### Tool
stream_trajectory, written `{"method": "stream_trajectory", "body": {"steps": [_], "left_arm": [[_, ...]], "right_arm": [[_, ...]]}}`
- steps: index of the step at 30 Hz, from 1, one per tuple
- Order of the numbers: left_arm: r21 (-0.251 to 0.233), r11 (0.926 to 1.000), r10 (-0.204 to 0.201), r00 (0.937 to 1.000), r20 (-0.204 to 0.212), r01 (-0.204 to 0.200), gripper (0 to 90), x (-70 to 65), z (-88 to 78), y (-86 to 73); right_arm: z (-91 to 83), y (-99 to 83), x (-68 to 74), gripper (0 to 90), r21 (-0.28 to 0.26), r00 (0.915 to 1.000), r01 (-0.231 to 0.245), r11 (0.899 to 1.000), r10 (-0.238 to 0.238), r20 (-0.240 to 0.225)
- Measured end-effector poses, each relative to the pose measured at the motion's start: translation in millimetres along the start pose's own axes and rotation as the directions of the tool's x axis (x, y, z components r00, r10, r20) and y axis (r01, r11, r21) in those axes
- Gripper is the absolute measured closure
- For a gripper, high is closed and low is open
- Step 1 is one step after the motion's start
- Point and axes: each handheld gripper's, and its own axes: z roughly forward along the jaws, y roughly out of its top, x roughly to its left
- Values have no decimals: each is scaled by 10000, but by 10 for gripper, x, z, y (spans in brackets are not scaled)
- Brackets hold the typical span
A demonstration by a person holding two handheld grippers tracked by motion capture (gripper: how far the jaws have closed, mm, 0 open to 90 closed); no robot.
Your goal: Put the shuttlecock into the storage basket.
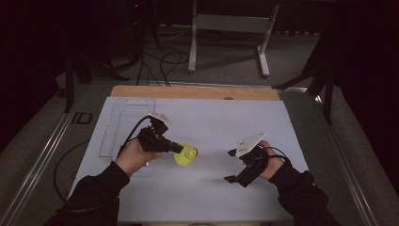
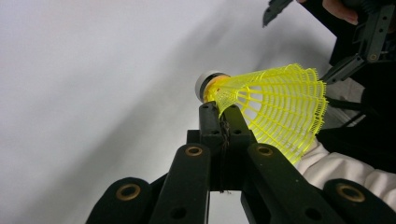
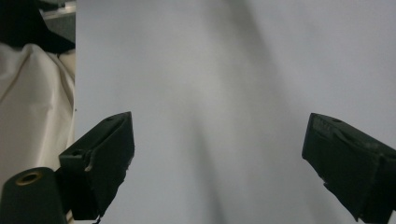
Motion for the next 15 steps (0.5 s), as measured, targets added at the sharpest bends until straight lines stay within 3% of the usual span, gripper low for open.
{"method": "stream_trajectory", "body": {"steps": [9, 13, 15], "left_arm": [[-229, 9997, 54, 9978, -666, -69, 900, 59, -312, -21], [-377, 9992, 65, 9938, -1108, -107, 900, 85, -452, -57], [-396, 9990, 142, 9889, -1480, -203, 900, 89, -509, -79]], "right_arm": [[-54, -181, 33, 95, -676, 9981, -262, 9974, 299, 543], [-100, -275, 32, 94, -1146, 9952, -485, 9922, 577, 785], [-124, -318, 30, 94, -1437, 9937, -594, 9878, 723, 862]]}}
